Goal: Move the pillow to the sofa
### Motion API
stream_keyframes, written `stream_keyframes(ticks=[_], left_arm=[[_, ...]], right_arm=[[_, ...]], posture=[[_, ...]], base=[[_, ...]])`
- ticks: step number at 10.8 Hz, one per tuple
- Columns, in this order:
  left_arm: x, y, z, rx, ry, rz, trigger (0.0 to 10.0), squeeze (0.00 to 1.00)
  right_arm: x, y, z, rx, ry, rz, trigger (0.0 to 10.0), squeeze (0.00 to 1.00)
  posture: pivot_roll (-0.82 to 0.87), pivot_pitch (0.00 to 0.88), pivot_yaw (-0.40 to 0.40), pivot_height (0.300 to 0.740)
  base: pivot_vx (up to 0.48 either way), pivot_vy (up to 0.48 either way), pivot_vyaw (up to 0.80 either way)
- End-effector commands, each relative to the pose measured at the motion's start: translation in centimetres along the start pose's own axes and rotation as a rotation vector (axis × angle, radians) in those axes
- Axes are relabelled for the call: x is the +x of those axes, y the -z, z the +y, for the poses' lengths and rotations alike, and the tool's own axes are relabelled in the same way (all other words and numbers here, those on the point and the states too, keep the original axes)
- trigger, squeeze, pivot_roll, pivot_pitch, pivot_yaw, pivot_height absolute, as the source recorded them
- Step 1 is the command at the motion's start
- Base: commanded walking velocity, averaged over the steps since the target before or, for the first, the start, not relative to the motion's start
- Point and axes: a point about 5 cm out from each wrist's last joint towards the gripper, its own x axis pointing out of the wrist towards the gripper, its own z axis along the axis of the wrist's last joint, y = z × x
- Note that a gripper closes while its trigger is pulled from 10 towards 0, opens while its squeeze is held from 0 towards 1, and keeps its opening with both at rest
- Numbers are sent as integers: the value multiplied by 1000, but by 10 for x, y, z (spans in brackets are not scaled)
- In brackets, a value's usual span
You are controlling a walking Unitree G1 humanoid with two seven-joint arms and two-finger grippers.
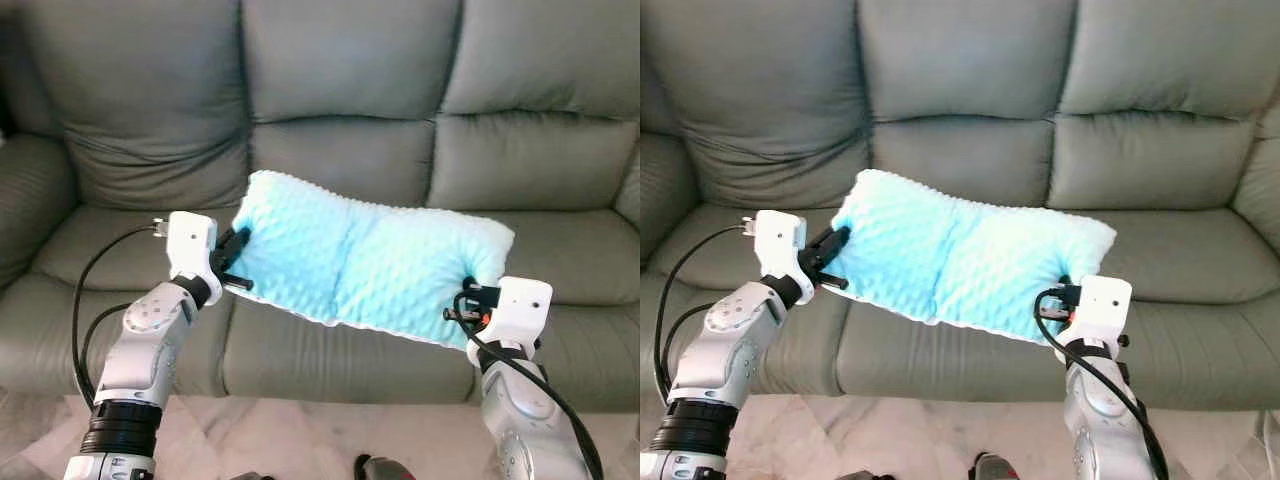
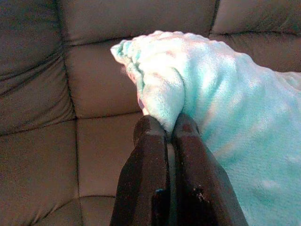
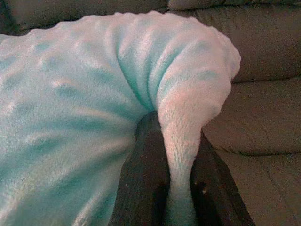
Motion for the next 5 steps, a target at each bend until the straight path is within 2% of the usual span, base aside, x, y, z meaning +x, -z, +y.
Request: stream_keyframes(ticks=[1, 2, 3, 5], left_arm=[[-3, -3, 1, 8, -1, -15, 10000, 0], [-2, -3, 0, 5, 1, -14, 10000, 0], [-2, -2, 0, -6, -2, -13, 10000, 0], [-1, -1, 0, -16, -5, -10, 10000, 0]], right_arm=[[1, -4, 3, 0, -15, -14, 10000, 0], [1, -4, 4, -2, -18, -13, 10000, 0], [2, -3, 4, -5, -21, 0, 10000, 0], [3, -3, 4, 2, -23, 0, 10000, 0]], posture=[[-179, 135, 41, 740], [-180, 135, 40, 740], [-180, 136, 39, 740], [-181, 136, 36, 740]], base=[[0, 0, 0], [0, 0, 0], [0, 0, -475], [0, 0, -800]])
